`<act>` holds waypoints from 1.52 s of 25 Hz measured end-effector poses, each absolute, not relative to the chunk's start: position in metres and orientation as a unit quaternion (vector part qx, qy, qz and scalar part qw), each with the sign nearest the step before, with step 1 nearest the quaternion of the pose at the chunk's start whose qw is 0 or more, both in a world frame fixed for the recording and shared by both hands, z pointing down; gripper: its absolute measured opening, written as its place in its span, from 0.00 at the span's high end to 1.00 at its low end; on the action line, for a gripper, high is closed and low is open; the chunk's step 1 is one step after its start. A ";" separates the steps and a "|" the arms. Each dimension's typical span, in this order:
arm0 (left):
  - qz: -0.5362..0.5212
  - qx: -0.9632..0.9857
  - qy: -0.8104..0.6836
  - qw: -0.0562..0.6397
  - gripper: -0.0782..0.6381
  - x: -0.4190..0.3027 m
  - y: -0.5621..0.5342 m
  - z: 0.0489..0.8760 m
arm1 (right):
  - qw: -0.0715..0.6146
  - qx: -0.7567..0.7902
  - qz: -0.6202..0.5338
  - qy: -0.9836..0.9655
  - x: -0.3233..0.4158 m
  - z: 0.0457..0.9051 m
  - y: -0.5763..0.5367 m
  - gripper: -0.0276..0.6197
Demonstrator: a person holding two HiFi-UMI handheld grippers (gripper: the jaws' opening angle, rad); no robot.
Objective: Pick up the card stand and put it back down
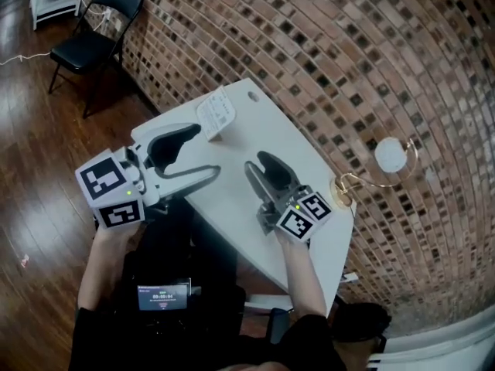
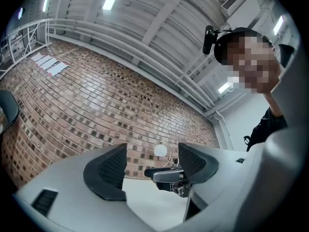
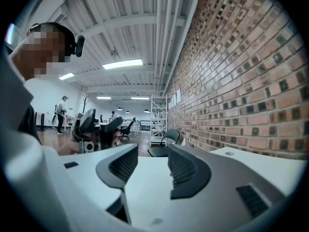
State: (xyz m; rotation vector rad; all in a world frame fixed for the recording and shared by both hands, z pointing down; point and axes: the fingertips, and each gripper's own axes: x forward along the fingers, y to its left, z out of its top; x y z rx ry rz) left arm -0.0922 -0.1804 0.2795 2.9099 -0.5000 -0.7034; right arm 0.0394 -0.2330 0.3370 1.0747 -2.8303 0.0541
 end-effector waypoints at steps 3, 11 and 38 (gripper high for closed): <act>-0.232 0.957 -0.165 0.047 0.40 -0.091 -0.178 0.276 | 0.067 0.363 0.017 -0.929 0.039 0.344 -0.245 0.61; -0.232 0.956 -0.175 0.037 0.37 -0.095 -0.176 0.274 | 0.098 0.386 0.024 -0.917 0.035 0.363 -0.284 0.60; -0.240 0.958 -0.156 0.038 0.37 -0.099 -0.163 0.265 | 0.150 0.439 0.115 -0.878 -0.023 0.433 -0.394 0.61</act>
